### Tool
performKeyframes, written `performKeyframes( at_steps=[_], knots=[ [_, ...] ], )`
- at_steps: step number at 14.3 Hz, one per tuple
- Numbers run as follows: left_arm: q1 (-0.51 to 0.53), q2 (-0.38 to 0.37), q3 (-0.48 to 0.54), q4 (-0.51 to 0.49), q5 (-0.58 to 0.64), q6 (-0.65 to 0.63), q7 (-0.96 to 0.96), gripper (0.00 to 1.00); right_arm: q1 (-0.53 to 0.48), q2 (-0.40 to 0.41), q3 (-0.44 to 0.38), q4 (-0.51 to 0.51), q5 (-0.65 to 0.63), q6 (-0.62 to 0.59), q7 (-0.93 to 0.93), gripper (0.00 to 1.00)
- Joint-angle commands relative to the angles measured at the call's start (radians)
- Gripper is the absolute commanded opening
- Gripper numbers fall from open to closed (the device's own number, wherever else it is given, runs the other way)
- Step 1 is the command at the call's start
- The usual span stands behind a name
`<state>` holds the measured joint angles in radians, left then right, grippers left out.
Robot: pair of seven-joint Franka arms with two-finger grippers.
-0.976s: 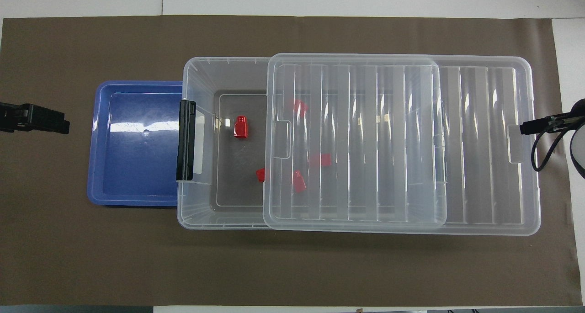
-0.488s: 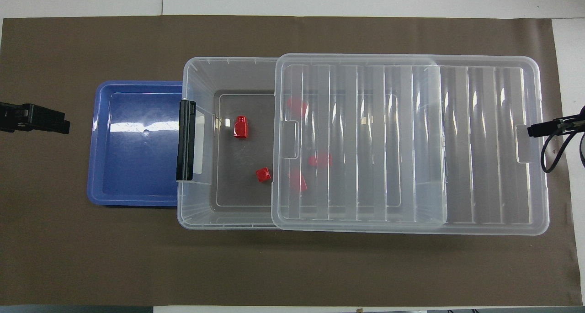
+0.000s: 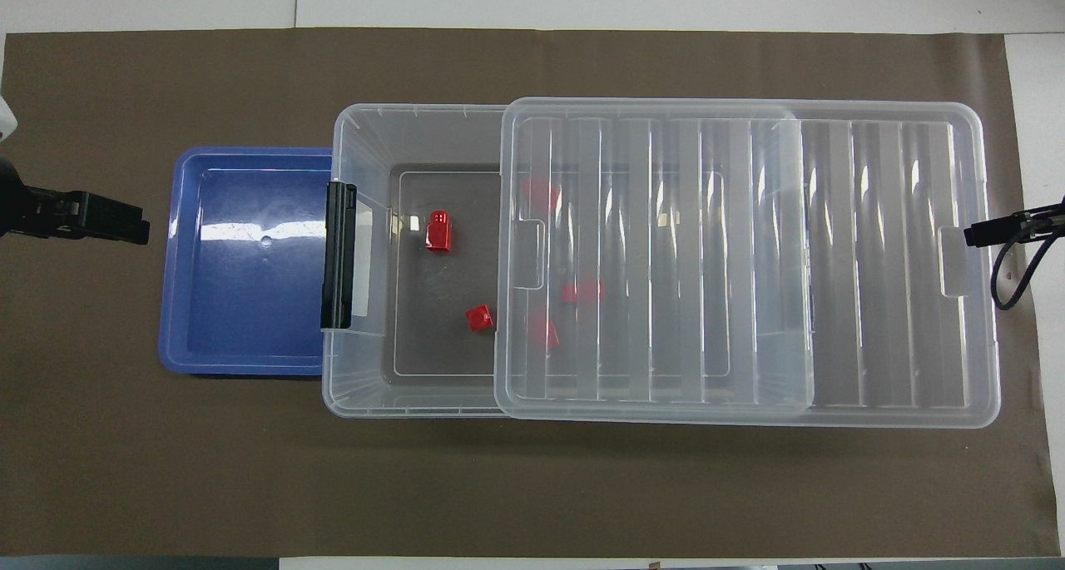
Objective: Place red block in blue tray from box
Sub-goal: 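Reach the left gripper into the open box toward a red block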
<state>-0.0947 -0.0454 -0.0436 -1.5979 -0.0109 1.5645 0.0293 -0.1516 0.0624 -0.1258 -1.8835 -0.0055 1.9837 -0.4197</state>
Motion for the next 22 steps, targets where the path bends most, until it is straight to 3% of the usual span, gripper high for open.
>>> performKeyframes(
  at_steps=[1, 6, 9, 11, 22],
  knots=[
    [-0.063, -0.018, -0.001, -0.04, 0.005, 0.038, -0.046, 1.0, -0.011, 0.017, 0.032, 0.076, 0.006, -0.08, 0.024, 1.0],
    [-0.213, -0.004, -0.001, -0.135, 0.005, 0.184, -0.173, 1.0, -0.01, 0.013, 0.129, 0.28, 0.006, -0.337, 0.212, 1.0],
    [-0.258, 0.009, -0.002, -0.188, 0.005, 0.299, -0.239, 1.0, -0.003, -0.015, 0.213, 0.306, -0.011, -0.454, 0.332, 1.0],
    [-0.304, 0.051, -0.002, -0.191, 0.005, 0.331, -0.268, 1.0, 0.001, -0.048, 0.221, 0.3, -0.01, -0.549, 0.384, 1.0],
    [-0.388, 0.234, -0.002, -0.194, 0.008, 0.515, -0.379, 1.0, 0.007, -0.072, 0.198, 0.262, -0.013, -0.384, 0.391, 1.0]
  ],
)
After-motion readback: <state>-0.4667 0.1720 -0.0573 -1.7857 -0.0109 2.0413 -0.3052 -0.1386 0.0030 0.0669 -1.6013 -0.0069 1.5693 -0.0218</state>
